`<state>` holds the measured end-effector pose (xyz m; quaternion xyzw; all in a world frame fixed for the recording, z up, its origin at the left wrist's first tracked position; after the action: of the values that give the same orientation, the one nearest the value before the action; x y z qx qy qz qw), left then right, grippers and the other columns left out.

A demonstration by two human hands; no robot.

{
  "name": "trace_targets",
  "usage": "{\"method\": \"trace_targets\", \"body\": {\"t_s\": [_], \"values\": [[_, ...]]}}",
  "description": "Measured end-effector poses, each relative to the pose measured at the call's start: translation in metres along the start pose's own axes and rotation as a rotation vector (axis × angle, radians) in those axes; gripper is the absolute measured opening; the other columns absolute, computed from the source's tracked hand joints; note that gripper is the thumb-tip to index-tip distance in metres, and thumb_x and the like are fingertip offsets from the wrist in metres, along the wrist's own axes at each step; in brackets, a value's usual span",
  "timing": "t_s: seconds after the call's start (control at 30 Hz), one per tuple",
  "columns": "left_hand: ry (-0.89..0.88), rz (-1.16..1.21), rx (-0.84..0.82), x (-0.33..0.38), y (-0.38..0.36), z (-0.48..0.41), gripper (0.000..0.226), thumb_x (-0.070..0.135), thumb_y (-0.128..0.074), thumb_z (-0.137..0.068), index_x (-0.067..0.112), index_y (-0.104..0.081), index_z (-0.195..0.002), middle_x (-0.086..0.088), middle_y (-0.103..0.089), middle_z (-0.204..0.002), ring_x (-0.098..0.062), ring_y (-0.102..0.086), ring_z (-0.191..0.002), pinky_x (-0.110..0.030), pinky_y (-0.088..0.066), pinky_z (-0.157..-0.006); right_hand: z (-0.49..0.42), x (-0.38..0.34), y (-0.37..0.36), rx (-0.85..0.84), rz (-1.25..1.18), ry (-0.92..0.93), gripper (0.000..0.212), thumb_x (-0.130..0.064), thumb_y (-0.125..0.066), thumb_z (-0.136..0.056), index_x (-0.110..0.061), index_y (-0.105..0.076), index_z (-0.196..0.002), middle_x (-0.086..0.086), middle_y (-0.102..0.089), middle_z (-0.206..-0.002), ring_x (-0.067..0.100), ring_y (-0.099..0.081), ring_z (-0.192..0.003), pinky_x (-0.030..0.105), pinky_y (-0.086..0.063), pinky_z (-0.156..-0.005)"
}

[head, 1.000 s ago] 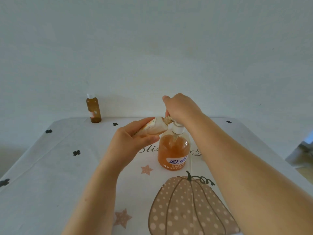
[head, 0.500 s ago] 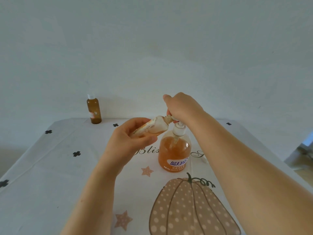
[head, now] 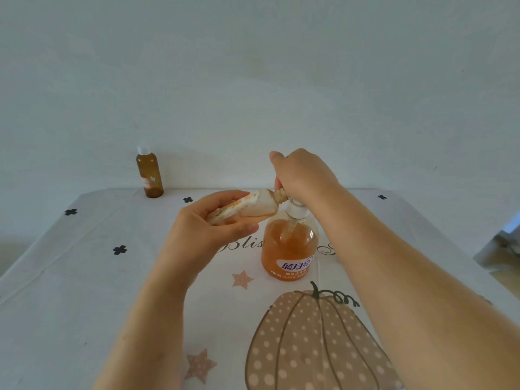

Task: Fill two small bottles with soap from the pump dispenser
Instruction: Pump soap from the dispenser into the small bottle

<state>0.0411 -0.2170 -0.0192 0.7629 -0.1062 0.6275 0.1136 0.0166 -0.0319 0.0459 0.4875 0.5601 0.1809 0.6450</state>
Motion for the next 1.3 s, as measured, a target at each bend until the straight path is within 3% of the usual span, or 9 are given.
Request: {"method": "trace_targets", "body": {"t_s": [0.1, 0.23, 0.4, 0.6, 0.83, 1.0, 1.1, 1.3], "values": [[0.011, 0.042, 0.003, 0.002, 0.000, 0.002, 0.052, 0.026, -0.088, -0.053, 0.034, -0.077, -0.103, 0.005, -0.077, -0.097, -0.016, -0.073, -0.087, -0.030, -0.057, -0.076, 0.003, -0.002, 0.003, -0.009, -0.007, -0.008, 0.053, -0.036, -0.032, -0.103, -0.003, -0.074, -0.096, 0.006, -0.066, -0.070, 0.020, -0.055, -0.056, 0.030, -0.044, -0.063], [0.026, 0.095, -0.025, 0.004, -0.002, 0.005, 0.047, 0.010, -0.086, -0.066, 0.030, -0.076, -0.107, -0.001, -0.077, -0.093, -0.011, -0.068, -0.076, -0.022, -0.052, -0.064, 0.006, -0.007, 0.009, -0.027, 0.006, -0.012, 0.052, -0.035, -0.033, -0.102, -0.003, -0.073, -0.098, 0.006, -0.065, -0.069, 0.022, -0.055, -0.057, 0.032, -0.047, -0.067], [0.019, 0.126, -0.028, 0.005, -0.003, 0.005, 0.044, 0.011, -0.085, -0.067, 0.031, -0.077, -0.106, -0.004, -0.076, -0.096, -0.014, -0.062, -0.075, -0.020, -0.048, -0.057, 0.005, -0.013, 0.012, -0.062, 0.025, -0.007, 0.051, -0.035, -0.032, -0.103, -0.004, -0.073, -0.100, 0.007, -0.067, -0.072, 0.023, -0.056, -0.060, 0.033, -0.050, -0.072], [0.014, 0.137, -0.032, 0.004, -0.004, 0.004, 0.044, 0.012, -0.085, -0.066, 0.029, -0.077, -0.106, -0.001, -0.076, -0.095, -0.012, -0.063, -0.074, -0.019, -0.048, -0.056, 0.007, -0.011, 0.013, -0.046, 0.010, 0.007, 0.052, -0.035, -0.033, -0.103, -0.003, -0.074, -0.096, 0.004, -0.065, -0.062, 0.021, -0.055, -0.056, 0.031, -0.046, -0.066], [-0.004, 0.101, -0.045, 0.003, -0.002, 0.001, 0.053, 0.027, -0.084, -0.054, 0.027, -0.077, -0.107, 0.001, -0.075, -0.094, -0.009, -0.066, -0.074, -0.020, -0.048, -0.058, 0.004, -0.005, 0.005, 0.015, 0.018, 0.035, 0.054, -0.040, -0.033, -0.103, -0.005, -0.073, -0.093, 0.006, -0.067, -0.073, 0.022, -0.058, -0.063, 0.031, -0.045, -0.063], [0.018, 0.098, -0.069, -0.001, 0.000, -0.003, 0.047, 0.020, -0.087, -0.059, 0.028, -0.077, -0.104, -0.001, -0.074, -0.094, -0.016, -0.063, -0.077, -0.027, -0.046, -0.062, 0.005, -0.002, 0.002, 0.018, -0.009, 0.037, 0.056, -0.042, -0.033, -0.103, -0.004, -0.074, -0.092, 0.005, -0.066, -0.071, 0.020, -0.056, -0.059, 0.029, -0.043, -0.059], [0.018, 0.106, -0.079, -0.002, -0.001, -0.003, 0.047, 0.012, -0.090, -0.059, 0.026, -0.075, -0.102, 0.002, -0.072, -0.088, -0.013, -0.062, -0.072, -0.025, -0.046, -0.059, 0.007, -0.002, 0.004, 0.009, -0.027, 0.028, 0.056, -0.041, -0.034, -0.103, -0.003, -0.074, -0.094, 0.005, -0.064, -0.068, 0.020, -0.056, -0.058, 0.029, -0.043, -0.061], [0.020, 0.134, -0.102, -0.003, -0.004, -0.002, 0.041, 0.014, -0.080, -0.061, 0.016, -0.068, -0.101, 0.005, -0.070, -0.082, -0.011, -0.058, -0.065, -0.022, -0.045, -0.055, 0.009, -0.005, 0.007, -0.021, -0.014, 0.015, 0.051, -0.038, -0.038, -0.100, -0.003, -0.074, -0.100, 0.003, -0.060, -0.067, 0.020, -0.052, -0.057, 0.030, -0.041, -0.062]]}}
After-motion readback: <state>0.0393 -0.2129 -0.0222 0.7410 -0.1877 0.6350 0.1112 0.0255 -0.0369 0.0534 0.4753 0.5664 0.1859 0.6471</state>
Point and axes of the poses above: each hand's wrist, its own z-axis away from the middle knuckle, its own y-axis out of the back of the hand, x = y × z, the point moved 2 cm from there along -z, towards the middle knuckle
